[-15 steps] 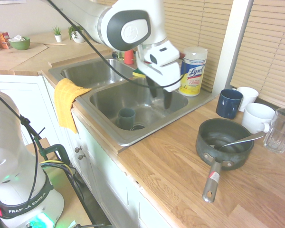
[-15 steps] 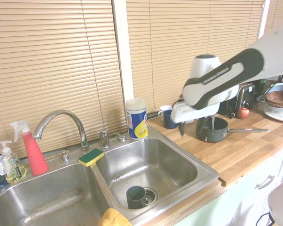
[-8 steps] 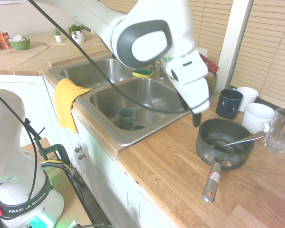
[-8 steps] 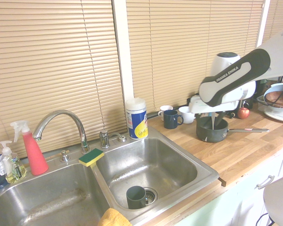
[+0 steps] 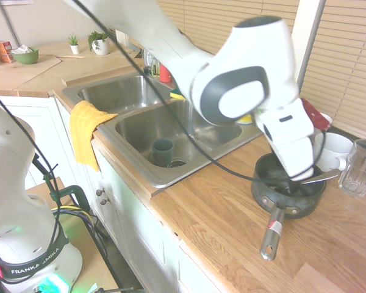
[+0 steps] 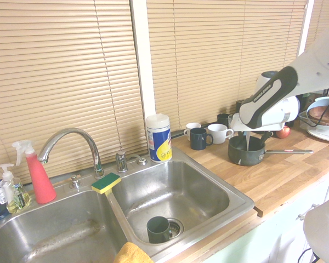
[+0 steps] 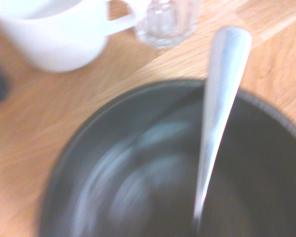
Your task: Put the spoon into the sink
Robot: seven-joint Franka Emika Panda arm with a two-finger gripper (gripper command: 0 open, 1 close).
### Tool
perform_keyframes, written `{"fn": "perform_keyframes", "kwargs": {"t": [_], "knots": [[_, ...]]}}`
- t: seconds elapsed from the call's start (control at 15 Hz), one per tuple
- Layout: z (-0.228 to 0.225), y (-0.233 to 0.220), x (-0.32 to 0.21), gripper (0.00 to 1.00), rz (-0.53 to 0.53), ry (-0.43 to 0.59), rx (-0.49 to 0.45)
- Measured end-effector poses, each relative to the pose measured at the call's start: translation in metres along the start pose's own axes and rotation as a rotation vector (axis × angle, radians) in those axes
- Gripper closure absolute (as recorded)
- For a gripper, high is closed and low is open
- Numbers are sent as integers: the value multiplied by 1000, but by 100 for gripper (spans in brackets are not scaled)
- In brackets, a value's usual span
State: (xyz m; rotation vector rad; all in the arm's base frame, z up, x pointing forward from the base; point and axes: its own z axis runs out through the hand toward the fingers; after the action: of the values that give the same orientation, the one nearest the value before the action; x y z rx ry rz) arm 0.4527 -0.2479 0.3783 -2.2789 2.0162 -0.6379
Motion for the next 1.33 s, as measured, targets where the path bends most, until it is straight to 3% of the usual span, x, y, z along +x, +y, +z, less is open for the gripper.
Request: {"fn": "perform_keyframes", "kwargs": {"t": [0.07,0.13,0.47,1.33], "knots": [[7,-4,4,0,8,3,-2],[14,-9,7,100,10,5,-5],[40,-32,3,100,-10,11,-19],[47,-34,-5,100,-30,10,-32]]}}
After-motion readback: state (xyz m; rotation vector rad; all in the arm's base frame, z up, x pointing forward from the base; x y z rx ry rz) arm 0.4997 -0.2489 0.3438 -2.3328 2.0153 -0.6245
